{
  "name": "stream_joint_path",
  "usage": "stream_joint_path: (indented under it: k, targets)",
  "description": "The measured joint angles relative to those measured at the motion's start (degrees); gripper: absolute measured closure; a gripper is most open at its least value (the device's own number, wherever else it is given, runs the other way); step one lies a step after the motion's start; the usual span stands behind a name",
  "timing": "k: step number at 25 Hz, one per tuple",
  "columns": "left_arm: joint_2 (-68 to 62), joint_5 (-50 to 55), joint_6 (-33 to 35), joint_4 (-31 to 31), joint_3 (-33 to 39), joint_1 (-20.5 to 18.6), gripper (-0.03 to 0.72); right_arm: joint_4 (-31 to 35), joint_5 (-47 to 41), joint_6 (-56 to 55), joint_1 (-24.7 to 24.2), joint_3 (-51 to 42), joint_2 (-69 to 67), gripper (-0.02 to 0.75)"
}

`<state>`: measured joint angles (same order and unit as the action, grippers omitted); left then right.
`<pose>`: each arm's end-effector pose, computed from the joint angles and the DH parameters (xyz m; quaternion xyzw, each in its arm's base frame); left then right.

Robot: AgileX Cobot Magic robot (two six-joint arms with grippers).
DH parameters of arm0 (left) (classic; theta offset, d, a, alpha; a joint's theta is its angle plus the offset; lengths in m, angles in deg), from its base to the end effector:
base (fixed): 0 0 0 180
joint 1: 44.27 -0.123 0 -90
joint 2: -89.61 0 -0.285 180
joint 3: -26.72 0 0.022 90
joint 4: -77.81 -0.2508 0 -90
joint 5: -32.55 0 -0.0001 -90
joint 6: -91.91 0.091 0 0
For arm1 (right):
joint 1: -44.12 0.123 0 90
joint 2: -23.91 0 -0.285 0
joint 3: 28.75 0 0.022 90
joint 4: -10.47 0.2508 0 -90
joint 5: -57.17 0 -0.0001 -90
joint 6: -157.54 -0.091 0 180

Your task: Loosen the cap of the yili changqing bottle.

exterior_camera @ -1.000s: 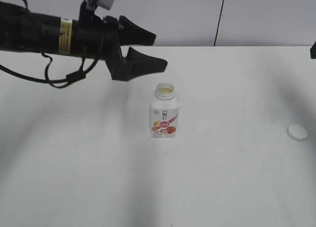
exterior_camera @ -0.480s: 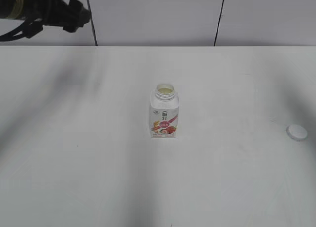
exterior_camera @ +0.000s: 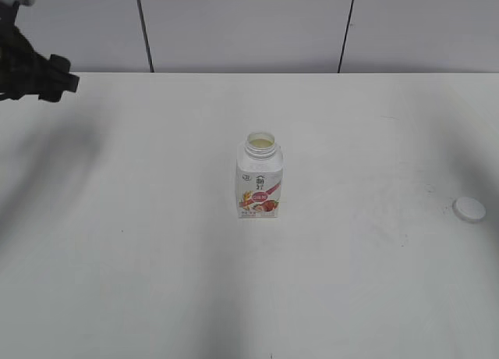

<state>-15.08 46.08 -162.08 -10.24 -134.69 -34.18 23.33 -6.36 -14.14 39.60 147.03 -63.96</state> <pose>0.3656 -0.0434 0.2303 0.1285 0.8681 0.1198 0.4643 0.2790 -0.0039 0.3398 -0.0046 0.9717 0.0844 0.2206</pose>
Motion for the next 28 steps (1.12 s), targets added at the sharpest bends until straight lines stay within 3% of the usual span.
stream_joint_path:
  k: [5,9,12,17,22,28]
  targets:
    - [0.0,13.19,31.72,38.76,-1.62,0.05,0.102,0.05,-1.04,0.0,0.0,0.0,0.0,0.187]
    - [1.42,18.26,48.29,59.46,-5.0,1.1,0.102,0.05,-1.18,0.0,0.0,0.0,0.0,0.187]
    - [3.74,21.78,55.15,70.89,-7.03,1.52,0.102,0.05,-1.45,0.0,0.0,0.0,0.0,0.187]
    - [7.47,32.5,58.14,77.57,-7.42,1.52,0.103,-0.45,-5.22,0.22,0.0,0.0,0.0,0.187]
    - [14.7,40.88,59.45,77.21,-6.94,1.52,0.105,-1.48,-5.77,0.22,0.0,0.0,0.07,0.188]
    - [28.17,46.76,59.69,76.33,-0.71,1.52,0.105,-1.48,-5.83,0.29,0.0,-2.2,2.95,0.188]
